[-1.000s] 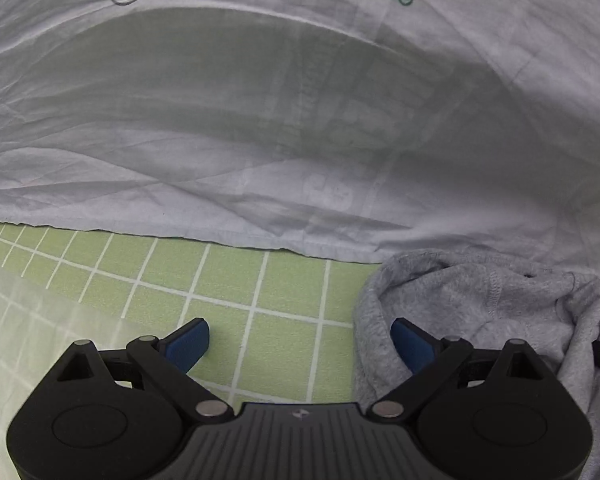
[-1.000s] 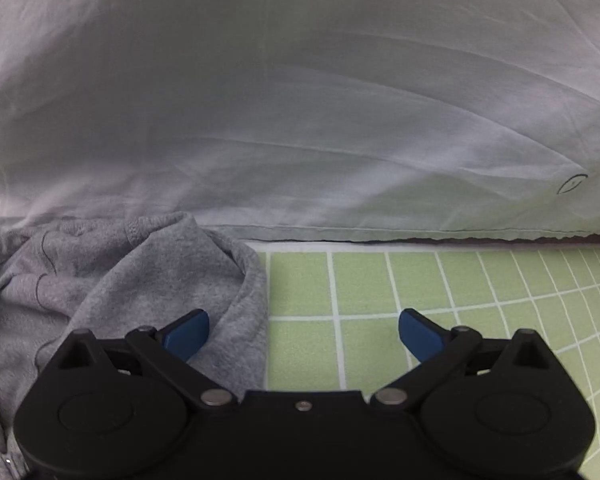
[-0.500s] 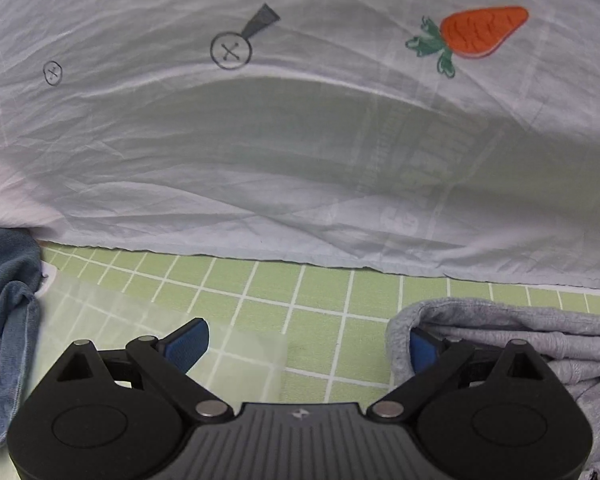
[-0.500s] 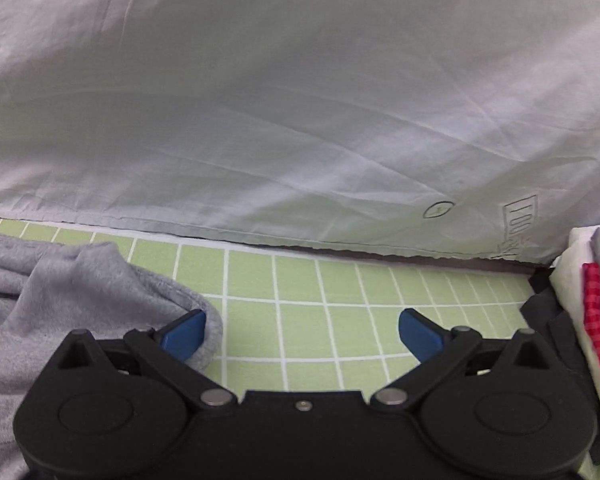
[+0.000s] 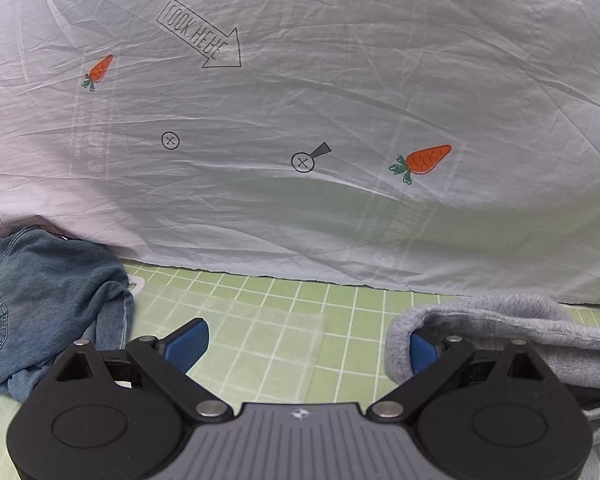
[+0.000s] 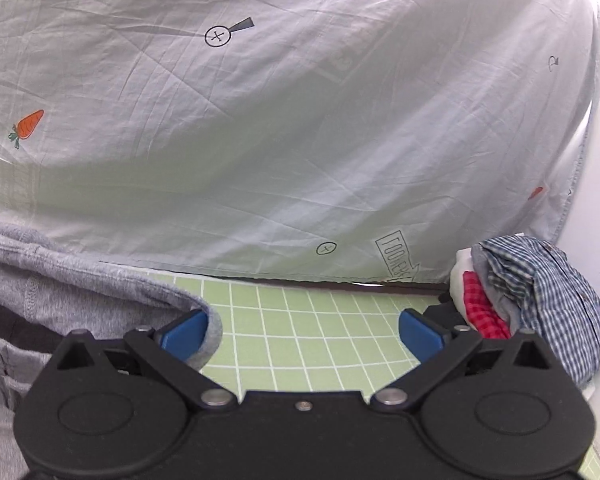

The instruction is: Fold clothes

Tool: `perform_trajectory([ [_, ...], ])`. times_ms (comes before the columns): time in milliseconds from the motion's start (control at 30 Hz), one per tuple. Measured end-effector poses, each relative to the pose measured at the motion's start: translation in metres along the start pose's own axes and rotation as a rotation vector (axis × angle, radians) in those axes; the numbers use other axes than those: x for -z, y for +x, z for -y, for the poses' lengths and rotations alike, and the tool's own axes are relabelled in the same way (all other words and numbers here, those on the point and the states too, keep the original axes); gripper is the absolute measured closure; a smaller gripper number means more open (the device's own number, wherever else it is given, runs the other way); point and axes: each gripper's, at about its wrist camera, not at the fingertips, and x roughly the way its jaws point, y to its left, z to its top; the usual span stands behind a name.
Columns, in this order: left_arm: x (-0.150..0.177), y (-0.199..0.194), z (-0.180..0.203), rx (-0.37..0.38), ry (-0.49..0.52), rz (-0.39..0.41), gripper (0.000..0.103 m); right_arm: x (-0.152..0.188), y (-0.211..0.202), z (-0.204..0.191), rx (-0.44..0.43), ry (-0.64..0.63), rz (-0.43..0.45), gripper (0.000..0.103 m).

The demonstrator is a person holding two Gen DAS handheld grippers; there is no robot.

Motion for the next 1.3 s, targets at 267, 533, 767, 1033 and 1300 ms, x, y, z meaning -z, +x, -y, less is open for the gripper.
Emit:
perform_trajectory([
  [267,0.048,-0.041,-0.030,0.019,-0.001,-0.065,0.005,0.037,-0.051,0.016,-0.012,0.021,-0.013,0.001],
  [533,0.094,-0.045,-0.033,0.057,0.046,-0.220,0.006,0.079,-0.075,0.019,0.027,0.005,-0.095,0.001],
  [767,0.092,-0.060,-0.036,0.201,0.019,-0.219,0.006,0.093,-0.075,0.022,-0.007,0.027,-0.154,0.001],
  [1033,0.080,-0.064,-0.030,0.294,-0.001,-0.171,0.005,0.082,-0.061,0.000,-0.109,0.004,-0.153,0.001],
  [1300,0.102,-0.035,-0.031,0.233,0.011,-0.291,0.005,0.085,-0.036,-0.023,-0.175,-0.036,-0.221,0.001],
])
